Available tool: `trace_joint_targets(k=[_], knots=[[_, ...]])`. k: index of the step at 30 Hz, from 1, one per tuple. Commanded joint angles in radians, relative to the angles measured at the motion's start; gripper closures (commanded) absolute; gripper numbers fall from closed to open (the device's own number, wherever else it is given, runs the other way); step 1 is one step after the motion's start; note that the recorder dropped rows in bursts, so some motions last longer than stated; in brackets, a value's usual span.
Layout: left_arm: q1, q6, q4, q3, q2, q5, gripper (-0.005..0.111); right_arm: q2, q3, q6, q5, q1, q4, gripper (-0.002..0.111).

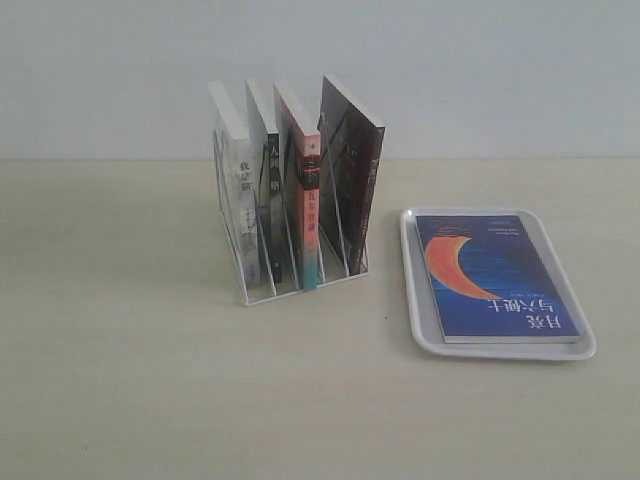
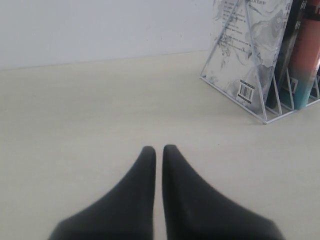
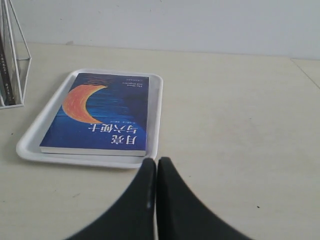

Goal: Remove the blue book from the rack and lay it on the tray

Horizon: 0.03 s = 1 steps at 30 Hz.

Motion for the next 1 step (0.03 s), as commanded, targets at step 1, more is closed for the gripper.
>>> trace_joint_targets(k=[1], knots=[[0.000,-0.007,0.001,-0.003,-0.003,-0.015,0.102,-0.005,-0.001,0.000,-0.004,-0.006,-0.002,0.108]])
